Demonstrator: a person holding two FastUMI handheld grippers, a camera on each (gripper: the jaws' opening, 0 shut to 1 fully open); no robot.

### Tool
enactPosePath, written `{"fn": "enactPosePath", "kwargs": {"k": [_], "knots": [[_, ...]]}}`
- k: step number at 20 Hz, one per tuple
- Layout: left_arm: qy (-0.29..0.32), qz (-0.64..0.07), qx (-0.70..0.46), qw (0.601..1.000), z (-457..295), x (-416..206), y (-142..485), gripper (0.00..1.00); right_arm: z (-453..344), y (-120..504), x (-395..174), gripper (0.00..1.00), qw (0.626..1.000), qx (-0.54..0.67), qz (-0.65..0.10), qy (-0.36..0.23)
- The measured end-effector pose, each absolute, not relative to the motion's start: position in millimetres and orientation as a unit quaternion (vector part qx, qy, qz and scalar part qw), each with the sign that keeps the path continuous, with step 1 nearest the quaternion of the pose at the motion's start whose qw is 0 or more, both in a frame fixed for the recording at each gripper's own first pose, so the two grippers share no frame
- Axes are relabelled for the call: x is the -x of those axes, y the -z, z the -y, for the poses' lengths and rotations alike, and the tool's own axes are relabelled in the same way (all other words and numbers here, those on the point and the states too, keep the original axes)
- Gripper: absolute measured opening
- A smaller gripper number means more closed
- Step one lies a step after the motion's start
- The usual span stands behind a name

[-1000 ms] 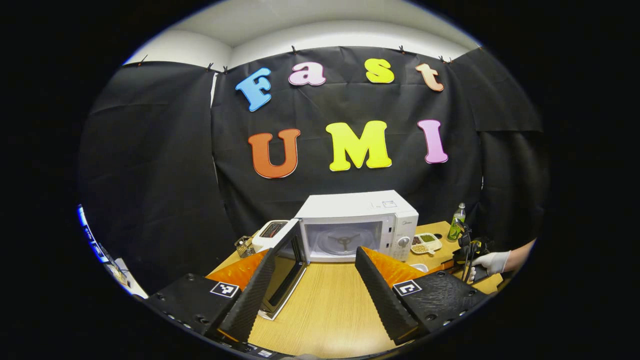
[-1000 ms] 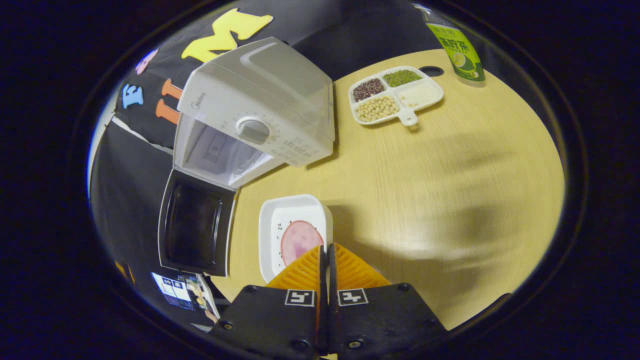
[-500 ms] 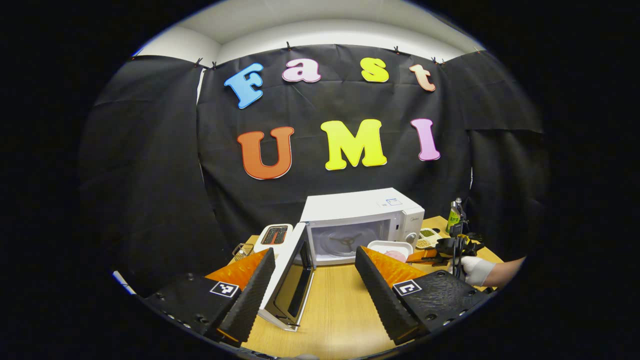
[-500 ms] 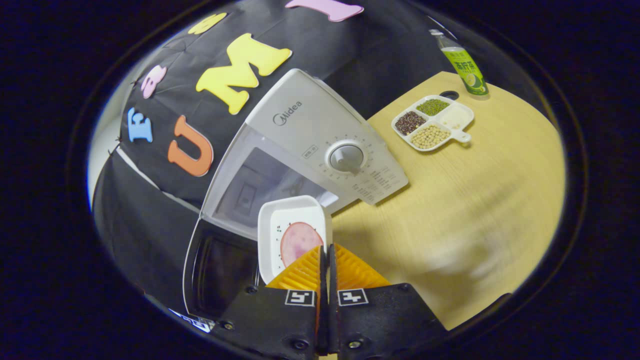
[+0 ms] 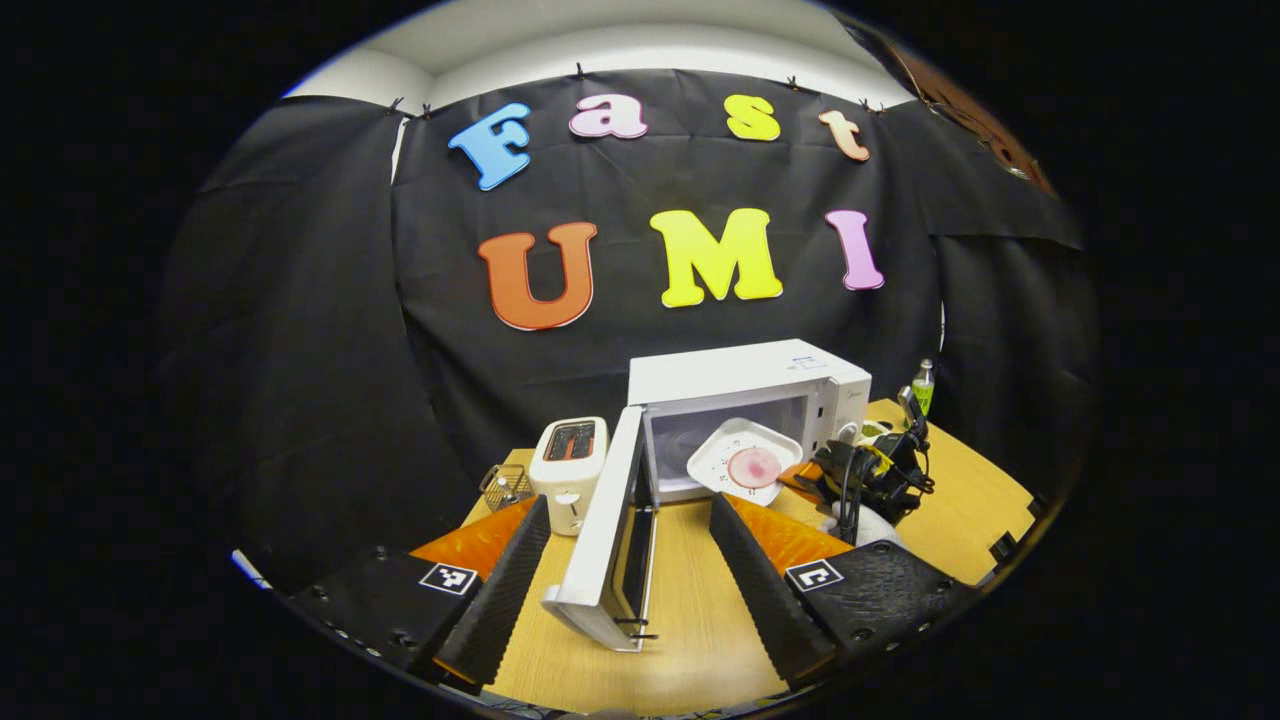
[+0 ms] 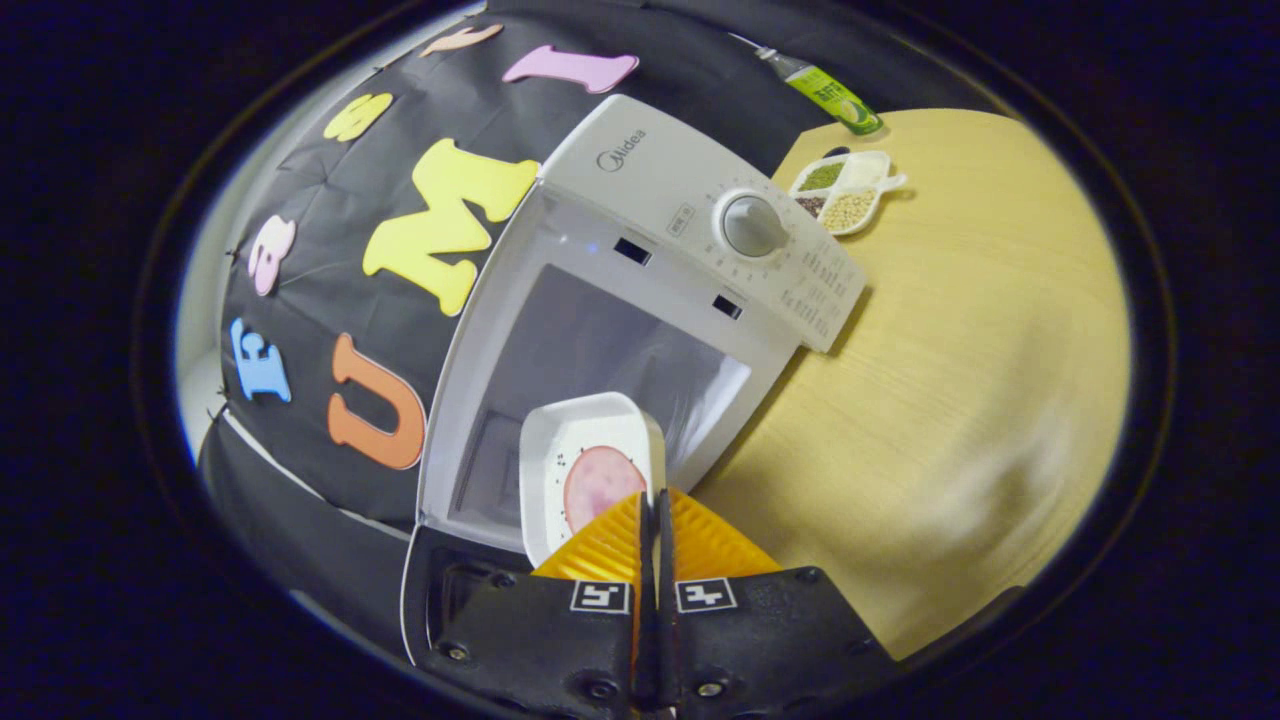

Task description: Open the microwave oven with the left hand, put the food in, and close the microwave oven.

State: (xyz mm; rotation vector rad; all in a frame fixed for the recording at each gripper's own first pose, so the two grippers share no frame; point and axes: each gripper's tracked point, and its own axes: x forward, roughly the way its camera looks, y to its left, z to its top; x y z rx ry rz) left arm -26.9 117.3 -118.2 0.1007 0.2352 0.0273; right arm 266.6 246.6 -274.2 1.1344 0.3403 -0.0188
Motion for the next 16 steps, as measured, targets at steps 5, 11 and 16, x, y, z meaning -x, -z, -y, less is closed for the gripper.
{"fn": "enactPosePath", "kwargs": {"k": [5,11,16], "knots": [[-0.037,-0.127,-0.04,0.99,-135,28,131,0.96,-271,273,-289,0.04,0.811,-0.567,-0.138,0.04],[-0.045,-0.13,-0.036,0.99,-148,16,137,0.96,-274,276,-342,0.04,0.789,-0.6,-0.116,0.069],[-0.044,-0.137,-0.038,0.989,-151,0,145,0.96,-265,277,-384,0.04,0.789,-0.602,-0.089,0.09]]}}
